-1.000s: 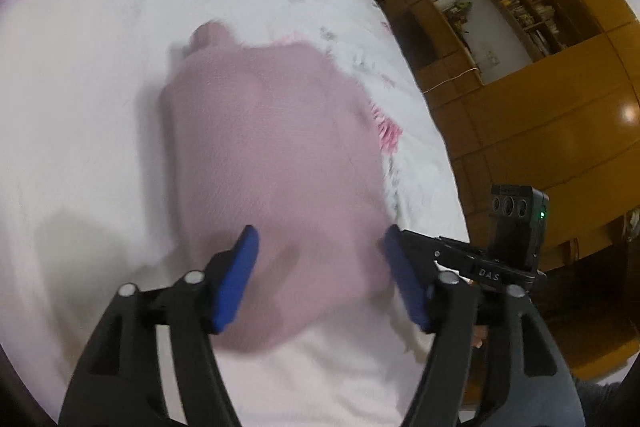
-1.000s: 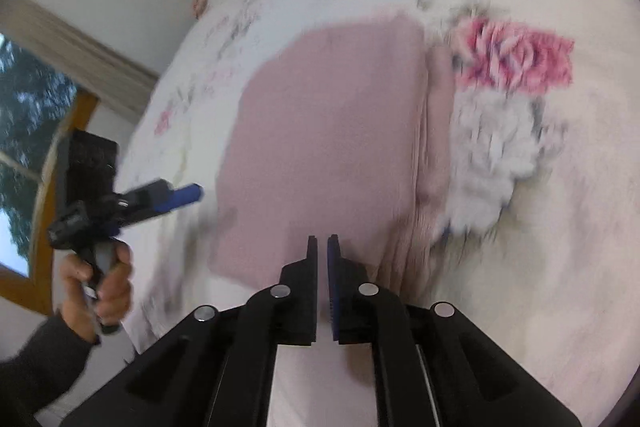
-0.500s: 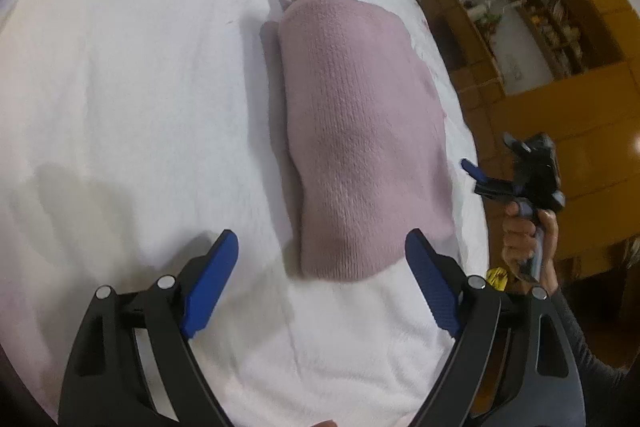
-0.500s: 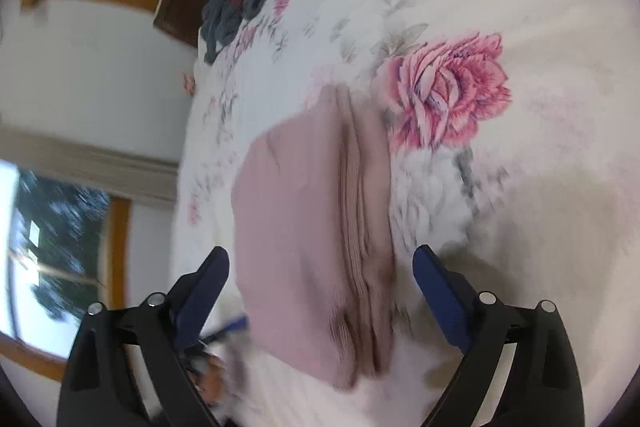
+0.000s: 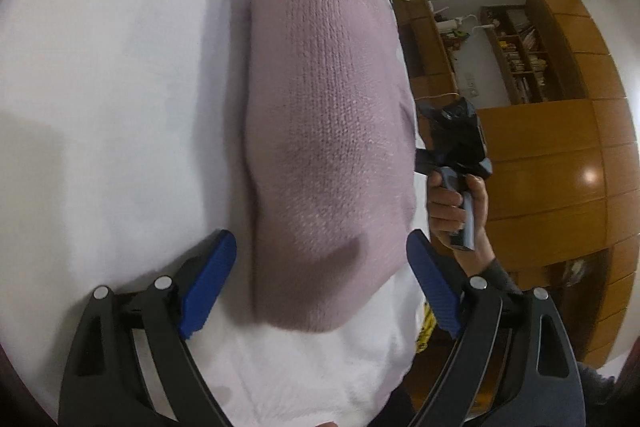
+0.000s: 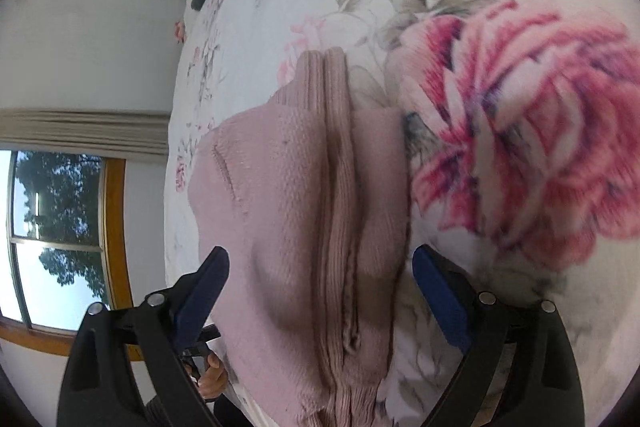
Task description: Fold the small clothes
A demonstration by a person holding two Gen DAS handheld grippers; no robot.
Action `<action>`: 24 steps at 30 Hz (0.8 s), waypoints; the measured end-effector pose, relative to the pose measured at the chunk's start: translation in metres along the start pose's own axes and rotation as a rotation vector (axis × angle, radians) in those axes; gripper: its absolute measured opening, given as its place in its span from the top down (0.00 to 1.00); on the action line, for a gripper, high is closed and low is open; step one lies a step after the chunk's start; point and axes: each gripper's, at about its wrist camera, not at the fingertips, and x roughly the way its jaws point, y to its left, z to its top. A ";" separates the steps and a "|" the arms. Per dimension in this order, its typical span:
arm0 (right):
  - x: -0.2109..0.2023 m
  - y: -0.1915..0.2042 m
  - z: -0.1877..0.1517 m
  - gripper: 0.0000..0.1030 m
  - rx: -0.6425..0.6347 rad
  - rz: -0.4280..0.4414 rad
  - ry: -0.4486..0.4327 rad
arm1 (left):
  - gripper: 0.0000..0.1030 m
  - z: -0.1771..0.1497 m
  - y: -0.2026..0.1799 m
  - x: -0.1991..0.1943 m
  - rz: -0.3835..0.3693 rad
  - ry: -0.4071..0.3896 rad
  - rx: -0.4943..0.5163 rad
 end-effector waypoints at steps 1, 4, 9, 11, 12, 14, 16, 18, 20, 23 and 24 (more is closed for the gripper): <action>0.005 0.000 0.004 0.09 -0.007 0.003 0.006 | 0.17 0.000 -0.001 0.005 -0.006 0.010 0.003; 0.013 0.004 0.006 0.09 -0.024 0.017 0.013 | 0.17 -0.002 -0.005 0.017 -0.013 0.032 0.011; 0.028 0.014 0.014 0.10 -0.044 0.037 0.011 | 0.17 -0.001 -0.016 0.030 -0.007 0.051 0.009; 0.029 0.017 0.011 0.13 -0.049 0.037 0.011 | 0.22 -0.003 -0.021 0.037 0.031 0.061 0.003; 0.033 0.019 0.012 0.14 -0.053 0.035 0.012 | 0.23 -0.002 -0.022 0.038 0.045 0.066 0.002; 0.031 0.020 0.010 0.19 -0.056 0.032 0.012 | 0.38 -0.003 -0.024 0.042 0.102 0.084 0.002; 0.032 0.022 0.009 0.43 -0.057 0.036 0.003 | 0.51 -0.002 -0.025 0.044 0.137 0.092 -0.019; 0.023 0.023 0.003 0.50 -0.064 0.046 -0.022 | 0.58 -0.001 -0.029 0.045 0.160 0.097 -0.012; 0.019 0.028 -0.001 0.52 -0.079 0.037 -0.041 | 0.63 -0.003 -0.040 0.045 0.203 0.102 0.020; 0.011 0.041 -0.005 0.53 -0.099 0.033 -0.064 | 0.67 -0.004 -0.051 0.042 0.219 0.099 0.024; 0.008 0.047 -0.006 0.54 -0.108 0.028 -0.070 | 0.67 -0.004 -0.055 0.040 0.222 0.096 0.028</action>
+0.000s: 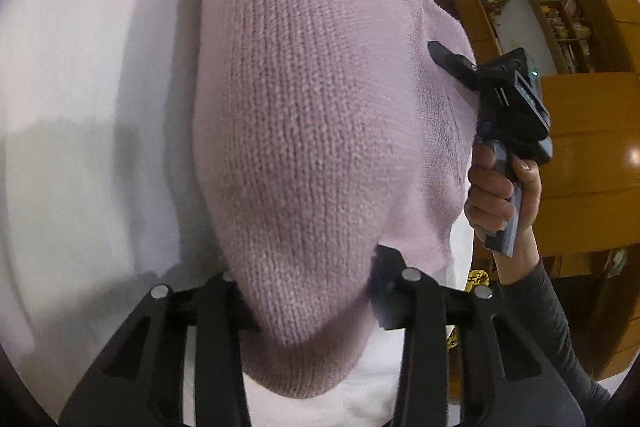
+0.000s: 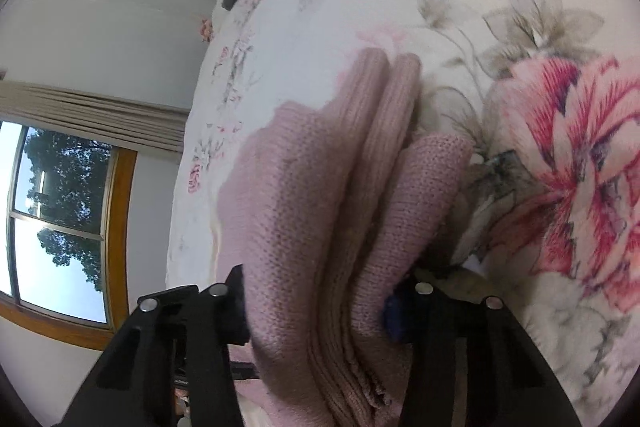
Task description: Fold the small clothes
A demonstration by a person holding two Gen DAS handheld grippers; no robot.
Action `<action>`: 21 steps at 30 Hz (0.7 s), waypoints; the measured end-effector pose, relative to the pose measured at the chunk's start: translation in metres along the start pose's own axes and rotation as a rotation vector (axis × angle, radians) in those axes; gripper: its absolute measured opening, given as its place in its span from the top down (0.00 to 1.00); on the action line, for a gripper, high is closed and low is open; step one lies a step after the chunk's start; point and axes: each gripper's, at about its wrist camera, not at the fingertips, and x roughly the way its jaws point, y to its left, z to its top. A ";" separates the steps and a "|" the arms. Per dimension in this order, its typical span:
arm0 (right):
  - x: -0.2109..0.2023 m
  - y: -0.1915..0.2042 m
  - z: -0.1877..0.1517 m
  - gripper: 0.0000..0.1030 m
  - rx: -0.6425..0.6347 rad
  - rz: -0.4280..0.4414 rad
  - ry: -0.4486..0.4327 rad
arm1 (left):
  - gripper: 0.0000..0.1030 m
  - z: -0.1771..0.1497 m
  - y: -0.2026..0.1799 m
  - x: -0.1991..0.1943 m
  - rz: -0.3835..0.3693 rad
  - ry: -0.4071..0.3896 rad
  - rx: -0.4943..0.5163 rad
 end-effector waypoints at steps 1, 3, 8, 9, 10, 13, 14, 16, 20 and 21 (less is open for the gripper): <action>-0.002 0.004 0.000 0.54 -0.004 -0.003 -0.003 | 0.68 0.000 -0.005 -0.004 0.007 -0.005 0.008; -0.007 0.020 -0.001 0.54 -0.023 -0.009 -0.013 | 0.69 0.000 -0.014 -0.015 0.006 -0.018 0.018; -0.025 0.053 -0.005 0.55 -0.043 0.001 -0.045 | 0.70 -0.009 -0.038 -0.054 0.000 -0.057 0.054; -0.029 0.060 -0.008 0.55 -0.044 0.007 -0.049 | 0.70 -0.015 -0.044 -0.066 -0.001 -0.065 0.062; -0.033 0.067 -0.011 0.55 -0.045 0.018 -0.051 | 0.70 -0.019 -0.045 -0.074 -0.003 -0.071 0.066; -0.039 0.090 -0.028 0.55 -0.055 0.051 -0.054 | 0.70 -0.042 -0.050 -0.103 0.002 -0.089 0.082; -0.039 0.100 -0.037 0.55 -0.059 0.066 -0.052 | 0.70 -0.052 -0.050 -0.112 0.007 -0.095 0.086; -0.036 0.114 -0.059 0.54 -0.055 0.096 -0.046 | 0.70 -0.077 -0.045 -0.130 0.016 -0.106 0.082; -0.011 0.126 -0.117 0.54 -0.025 0.153 -0.002 | 0.70 -0.144 -0.019 -0.155 0.040 -0.113 0.055; 0.000 0.125 -0.136 0.54 -0.015 0.164 0.020 | 0.70 -0.168 -0.006 -0.158 0.037 -0.112 0.025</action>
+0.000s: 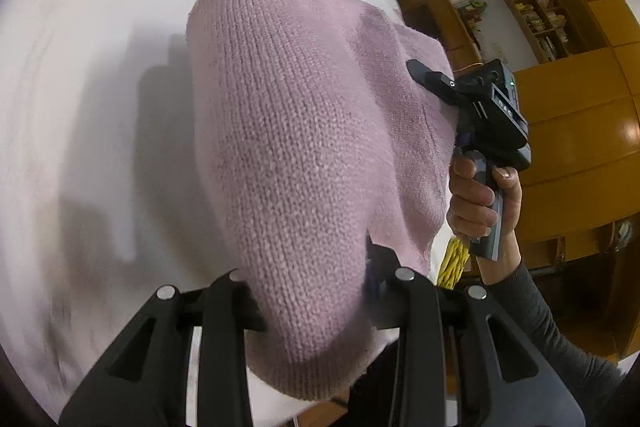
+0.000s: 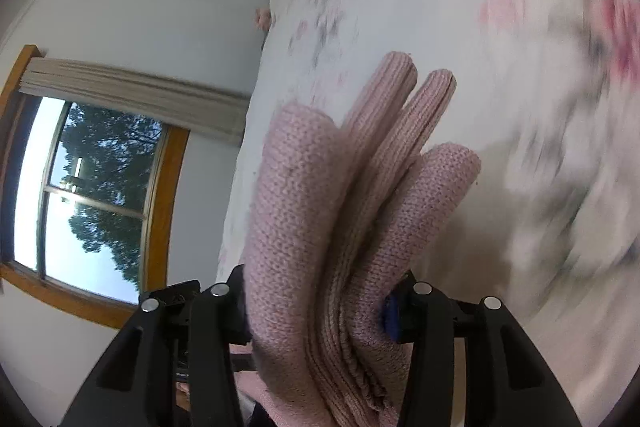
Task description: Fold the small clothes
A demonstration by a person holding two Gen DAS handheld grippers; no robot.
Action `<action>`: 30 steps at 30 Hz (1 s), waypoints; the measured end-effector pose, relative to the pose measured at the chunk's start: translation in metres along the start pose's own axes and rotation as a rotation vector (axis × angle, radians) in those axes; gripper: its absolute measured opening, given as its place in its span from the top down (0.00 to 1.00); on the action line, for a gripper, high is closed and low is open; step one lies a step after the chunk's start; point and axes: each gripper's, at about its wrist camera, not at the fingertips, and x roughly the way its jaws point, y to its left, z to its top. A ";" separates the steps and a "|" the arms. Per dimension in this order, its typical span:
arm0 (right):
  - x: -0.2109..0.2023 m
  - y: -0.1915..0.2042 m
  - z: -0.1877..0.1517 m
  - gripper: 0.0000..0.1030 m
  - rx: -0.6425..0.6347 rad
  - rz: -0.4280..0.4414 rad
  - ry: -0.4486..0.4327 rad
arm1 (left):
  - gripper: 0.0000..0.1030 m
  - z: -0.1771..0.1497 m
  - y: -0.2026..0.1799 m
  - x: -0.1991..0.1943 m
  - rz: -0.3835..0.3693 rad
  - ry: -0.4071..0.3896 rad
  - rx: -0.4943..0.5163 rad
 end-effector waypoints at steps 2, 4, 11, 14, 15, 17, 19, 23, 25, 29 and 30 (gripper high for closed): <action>0.020 -0.010 -0.031 0.55 0.029 0.013 0.040 | 0.70 -0.031 0.024 -0.001 -0.008 0.006 -0.054; 0.042 -0.028 -0.061 0.55 0.065 0.008 0.085 | 0.70 -0.064 0.050 0.009 0.005 0.021 -0.115; 0.042 -0.073 -0.091 0.35 0.160 -0.108 0.061 | 0.47 -0.090 0.085 0.033 0.064 0.006 -0.211; 0.004 -0.044 -0.099 0.31 0.095 -0.135 -0.025 | 0.37 -0.091 0.067 -0.009 0.210 -0.131 -0.105; -0.003 -0.035 -0.103 0.31 0.068 -0.130 -0.030 | 0.36 -0.093 0.060 -0.025 0.222 -0.188 -0.073; -0.008 -0.013 -0.114 0.32 -0.010 -0.152 -0.006 | 0.37 -0.104 0.047 -0.047 0.119 -0.260 -0.040; 0.000 -0.011 -0.131 0.36 -0.034 -0.181 0.036 | 0.40 -0.113 0.039 -0.040 0.026 -0.236 -0.011; 0.038 -0.030 -0.146 0.42 0.010 -0.256 0.137 | 0.51 -0.119 0.054 0.010 0.037 -0.108 -0.023; 0.044 -0.031 -0.147 0.67 -0.008 -0.306 0.142 | 0.56 -0.113 0.070 0.032 0.025 -0.084 -0.074; 0.029 -0.025 -0.142 0.72 -0.027 -0.336 0.041 | 0.60 -0.112 0.079 0.050 -0.026 -0.081 -0.140; 0.033 -0.037 -0.141 0.72 0.016 -0.332 0.046 | 0.60 -0.109 0.075 0.054 -0.023 -0.077 -0.138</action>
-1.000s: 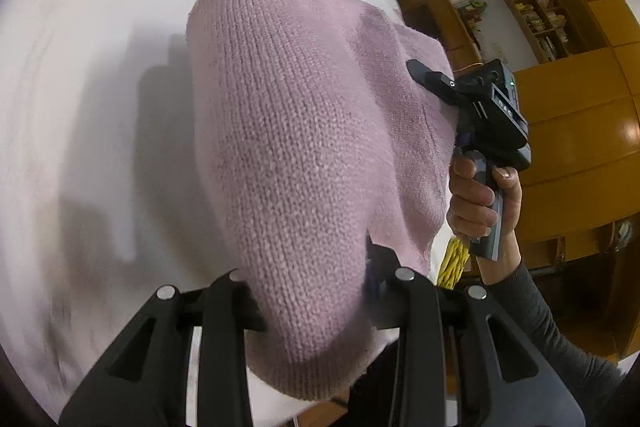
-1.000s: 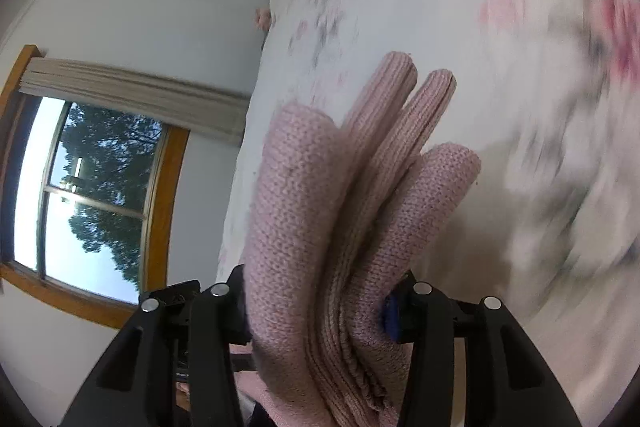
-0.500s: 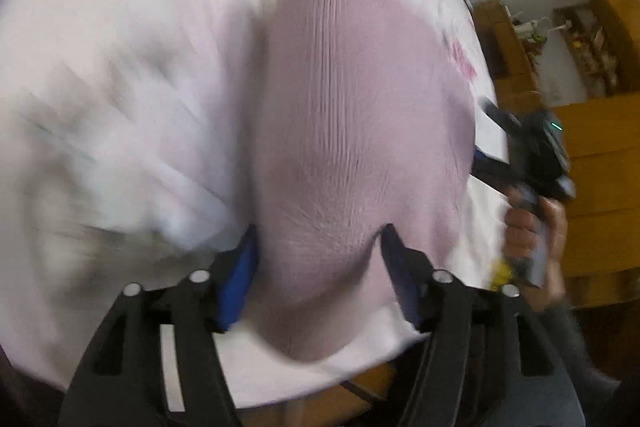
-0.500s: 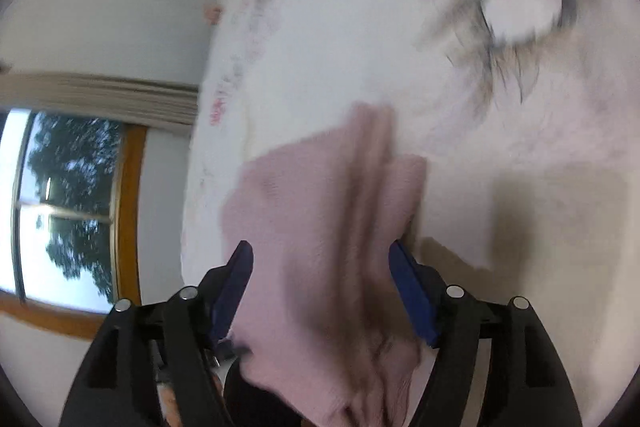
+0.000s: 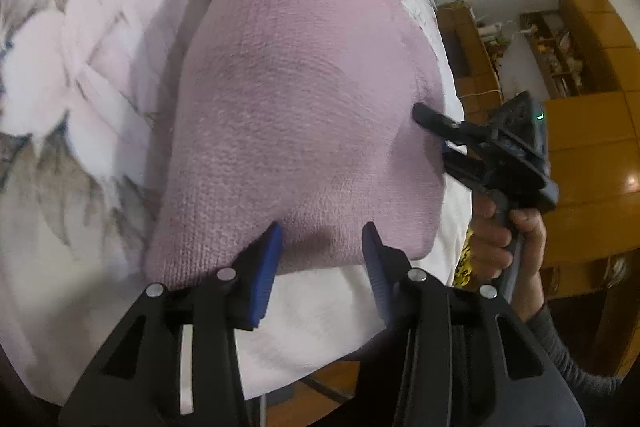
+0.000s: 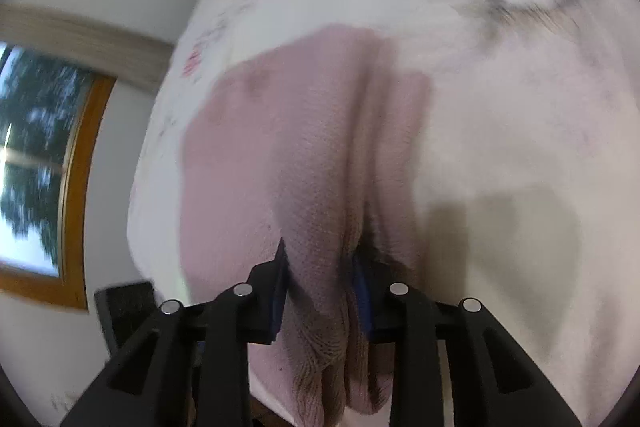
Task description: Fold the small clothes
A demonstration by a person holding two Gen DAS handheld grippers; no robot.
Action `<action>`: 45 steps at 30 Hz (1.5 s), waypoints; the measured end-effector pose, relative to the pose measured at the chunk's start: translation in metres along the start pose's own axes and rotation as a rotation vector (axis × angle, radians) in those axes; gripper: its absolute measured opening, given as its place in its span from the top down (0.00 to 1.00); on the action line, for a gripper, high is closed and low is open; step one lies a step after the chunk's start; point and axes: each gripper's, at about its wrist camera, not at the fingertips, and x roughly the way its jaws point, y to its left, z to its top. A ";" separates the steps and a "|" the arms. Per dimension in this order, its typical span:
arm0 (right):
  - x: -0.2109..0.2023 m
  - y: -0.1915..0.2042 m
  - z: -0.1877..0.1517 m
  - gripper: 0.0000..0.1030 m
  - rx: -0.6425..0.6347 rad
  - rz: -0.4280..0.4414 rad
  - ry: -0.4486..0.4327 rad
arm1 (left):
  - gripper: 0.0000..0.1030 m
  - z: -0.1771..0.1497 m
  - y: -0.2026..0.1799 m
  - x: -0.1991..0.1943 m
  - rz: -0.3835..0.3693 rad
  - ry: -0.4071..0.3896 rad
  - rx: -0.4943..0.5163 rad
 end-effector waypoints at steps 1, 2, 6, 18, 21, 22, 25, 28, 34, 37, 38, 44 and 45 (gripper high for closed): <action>0.004 -0.011 -0.001 0.70 0.031 0.017 0.007 | 0.60 -0.002 -0.001 -0.007 -0.016 0.010 0.005; 0.005 -0.017 -0.002 0.70 0.051 0.044 0.008 | 0.59 -0.002 -0.012 -0.009 -0.033 0.012 0.022; -0.014 -0.006 0.004 0.55 0.005 0.119 -0.035 | 0.55 0.025 -0.039 -0.042 -0.094 -0.080 0.107; -0.005 -0.020 0.040 0.82 0.028 0.018 -0.130 | 0.81 0.117 -0.010 0.002 -0.089 -0.032 0.047; -0.006 -0.024 0.033 0.67 0.031 0.029 -0.111 | 0.71 0.119 -0.021 -0.010 -0.083 -0.034 0.062; -0.017 -0.015 0.030 0.66 -0.013 0.003 -0.134 | 0.65 0.118 -0.031 -0.022 -0.111 -0.057 0.092; -0.049 0.019 0.017 0.66 -0.127 -0.007 -0.228 | 0.65 0.120 -0.046 -0.037 -0.135 -0.079 0.146; -0.029 0.044 0.004 0.69 -0.220 -0.022 -0.133 | 0.65 0.126 -0.046 -0.015 -0.039 -0.029 0.169; -0.006 0.040 -0.003 0.93 -0.260 -0.175 -0.066 | 0.67 0.123 -0.054 -0.003 0.031 -0.006 0.187; -0.025 0.064 -0.026 0.87 -0.346 -0.166 -0.071 | 0.65 0.101 -0.070 -0.030 -0.051 -0.031 0.241; -0.027 0.072 -0.036 0.87 -0.383 -0.172 -0.060 | 0.65 0.092 -0.070 -0.033 -0.047 -0.029 0.251; 0.006 0.065 -0.050 0.92 -0.427 -0.309 -0.012 | 0.70 0.075 -0.045 -0.004 0.064 -0.006 0.194; 0.002 0.069 -0.050 0.92 -0.407 -0.310 -0.019 | 0.69 0.075 -0.047 -0.006 0.069 -0.013 0.194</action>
